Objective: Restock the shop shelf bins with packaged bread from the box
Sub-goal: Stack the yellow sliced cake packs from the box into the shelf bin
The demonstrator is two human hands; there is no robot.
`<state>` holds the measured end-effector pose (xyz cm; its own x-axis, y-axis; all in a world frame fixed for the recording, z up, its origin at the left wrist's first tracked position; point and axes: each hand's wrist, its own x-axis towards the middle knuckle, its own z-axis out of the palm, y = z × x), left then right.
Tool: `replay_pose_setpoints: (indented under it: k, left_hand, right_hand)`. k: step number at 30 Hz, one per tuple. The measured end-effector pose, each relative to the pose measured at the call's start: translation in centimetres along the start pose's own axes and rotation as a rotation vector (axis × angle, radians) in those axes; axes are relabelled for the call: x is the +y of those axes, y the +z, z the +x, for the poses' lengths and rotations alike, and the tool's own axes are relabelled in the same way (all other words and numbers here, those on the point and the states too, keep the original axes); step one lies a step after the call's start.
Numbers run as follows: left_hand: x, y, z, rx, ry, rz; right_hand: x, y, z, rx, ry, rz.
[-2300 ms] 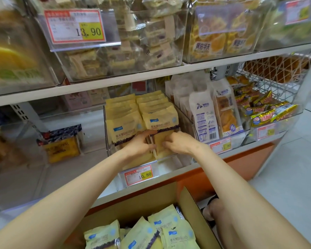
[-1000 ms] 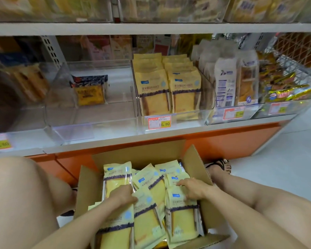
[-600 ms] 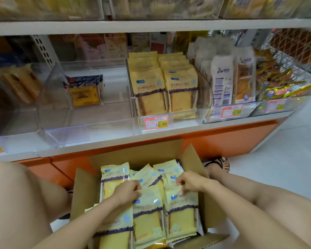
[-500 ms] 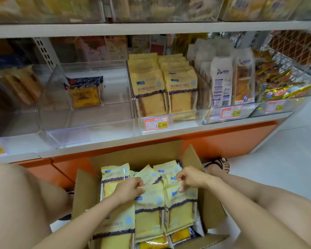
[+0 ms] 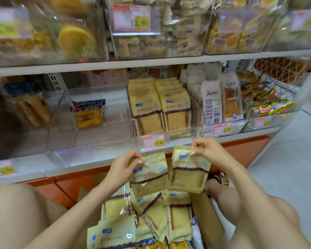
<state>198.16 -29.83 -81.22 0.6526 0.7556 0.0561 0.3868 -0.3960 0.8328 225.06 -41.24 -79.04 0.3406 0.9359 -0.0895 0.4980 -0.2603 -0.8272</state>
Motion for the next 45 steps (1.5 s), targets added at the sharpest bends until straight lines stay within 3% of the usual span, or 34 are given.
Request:
replay_pose_setpoints:
  k: [13,17,24,30,32,35,37,38,40,43,45]
  left_hand:
    - [12.7,-7.3,9.5,0.34,0.423,0.042]
    - [12.3,-6.2,11.7,0.302,0.39,0.113]
    - [7.7,-4.0,14.0,0.201,0.154,0.269]
    - [4.7,-3.2,15.8,0.113,0.059,0.383]
    - [4.2,-3.0,15.9,0.184,0.145,0.428]
    - [3.5,-2.9,14.8,0.313,0.427,0.535]
    - [3.2,-2.9,13.9,0.218,0.524,0.54]
    - [3.2,-2.8,13.6,0.106,0.483,0.511]
    - [3.8,-2.3,13.6,-0.144,0.322,0.605]
    - [4.9,-1.4,14.7,-0.351,0.224,0.757]
    - [5.1,-0.9,15.6,-0.458,0.159,0.705]
  right_hand:
    - [-11.3,-9.1,3.2,0.483,-0.399,0.033]
    - [-11.6,-9.1,5.7,0.499,-0.381,-0.112]
    - [-8.6,-6.5,8.8,0.339,-0.27,-0.182]
    - [-6.6,-4.7,11.0,0.243,-0.195,-0.573]
    - [-5.5,-4.1,11.6,0.344,-0.243,-0.694]
    - [-3.9,-3.2,11.3,0.537,-0.396,-0.739]
    - [-3.5,-2.7,10.6,0.623,-0.544,-0.676]
    - [-3.4,-2.4,10.2,0.58,-0.573,-0.652]
    - [-3.6,-2.0,9.8,0.327,-0.444,-0.627]
    - [-3.8,-1.7,10.4,-0.091,-0.16,-0.748]
    - [-3.8,-1.8,10.8,-0.22,-0.083,-0.716]
